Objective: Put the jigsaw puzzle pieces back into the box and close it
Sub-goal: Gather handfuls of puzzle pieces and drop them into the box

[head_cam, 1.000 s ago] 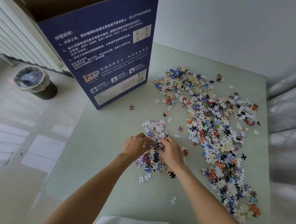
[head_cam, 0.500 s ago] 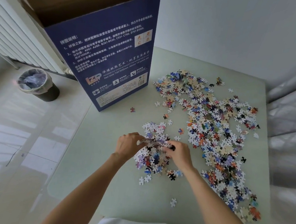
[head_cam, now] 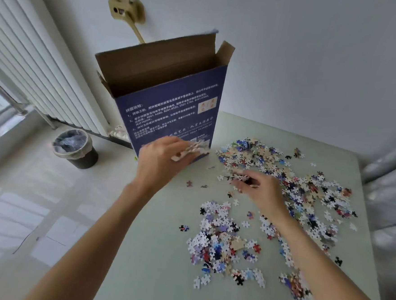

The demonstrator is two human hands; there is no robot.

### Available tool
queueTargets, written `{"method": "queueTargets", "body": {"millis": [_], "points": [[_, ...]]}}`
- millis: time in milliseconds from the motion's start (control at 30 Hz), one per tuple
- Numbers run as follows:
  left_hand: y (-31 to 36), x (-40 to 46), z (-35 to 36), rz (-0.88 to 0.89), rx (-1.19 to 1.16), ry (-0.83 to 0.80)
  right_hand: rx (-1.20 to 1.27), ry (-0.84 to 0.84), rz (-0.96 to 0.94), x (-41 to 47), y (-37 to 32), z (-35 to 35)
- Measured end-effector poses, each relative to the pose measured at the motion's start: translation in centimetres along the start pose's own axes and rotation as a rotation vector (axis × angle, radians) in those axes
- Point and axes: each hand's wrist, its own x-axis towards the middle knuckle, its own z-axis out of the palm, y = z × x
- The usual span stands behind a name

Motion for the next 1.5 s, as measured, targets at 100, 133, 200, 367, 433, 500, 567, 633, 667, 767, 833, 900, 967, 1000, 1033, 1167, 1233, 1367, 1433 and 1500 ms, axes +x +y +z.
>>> {"method": "queueTargets", "body": {"millis": [100, 133, 200, 367, 433, 500, 567, 633, 667, 767, 833, 900, 967, 1000, 1033, 1167, 1233, 1367, 1433, 1500], "points": [[-0.5, 5.9, -4.8, 0.037, 0.053, 0.159, 0.1, 0.033, -0.119, 3.9, -5.4, -2.8], [-0.9, 7.6, -6.1, 0.016, 0.074, 0.197, 0.108, 0.032, -0.165, 5.4, -7.1, -3.5], [-1.7, 10.3, -8.1, -0.04, 0.141, 0.235, 0.094, 0.039, -0.244, 8.5, -9.9, -4.5], [-3.6, 13.7, -9.0, -0.171, 0.4, 0.04, -0.006, 0.114, -0.416, 16.0, -15.6, -5.1], [-4.1, 13.7, -8.4, -0.241, 0.466, -0.076, -0.087, 0.109, -0.476, 18.4, -17.1, -4.4], [-4.5, 13.4, -7.9, -0.316, 0.454, -0.165, -0.187, 0.077, -0.537, 20.0, -17.8, -3.2], [-4.9, 13.3, -7.8, -0.373, 0.409, -0.222, -0.313, 0.022, -0.615, 20.8, -18.3, -2.1], [-5.3, 13.2, -7.7, -0.392, 0.364, -0.235, -0.428, -0.058, -0.663, 21.4, -18.4, -1.0], [-5.4, 13.1, -7.8, -0.395, 0.335, -0.231, -0.463, -0.099, -0.669, 21.7, -18.4, -0.5], [-5.6, 12.7, -8.0, -0.38, 0.238, -0.182, -0.502, -0.161, -0.64, 22.3, -18.4, 0.4], [-5.5, 12.4, -8.0, -0.356, 0.192, -0.141, -0.491, -0.162, -0.628, 22.5, -18.4, 0.8], [-5.4, 12.1, -7.7, -0.344, 0.171, -0.127, -0.473, -0.162, -0.61, 22.7, -18.4, 1.1], [-5.5, 11.9, -7.5, -0.33, 0.199, -0.119, -0.449, -0.165, -0.583, 22.6, -18.4, 1.3], [-5.5, 11.9, -7.4, -0.321, 0.216, -0.116, -0.434, -0.162, -0.574, 22.5, -18.3, 1.3], [-5.5, 11.8, -7.4, -0.308, 0.222, -0.116, -0.42, -0.152, -0.57, 22.4, -18.2, 1.4], [-4.7, 11.0, -7.0, -0.23, 0.233, -0.131, -0.385, -0.092, -0.529, 21.9, -17.7, 1.6], [-4.4, 10.6, -6.7, -0.19, 0.258, -0.125, -0.358, -0.112, -0.458, 22.0, -17.6, 1.7], [-4.4, 10.3, -6.4, -0.175, 0.262, -0.104, -0.309, -0.134, -0.35, 22.4, -17.8, 2.1], [-4.5, 10.2, -6.4, -0.175, 0.263, -0.095, -0.329, -0.109, -0.328, 22.5, -17.6, 2.4], [-4.5, 10.2, -6.4, -0.172, 0.26, -0.084, -0.34, -0.121, -0.314, 22.5, -17.6, 2.8]]}}
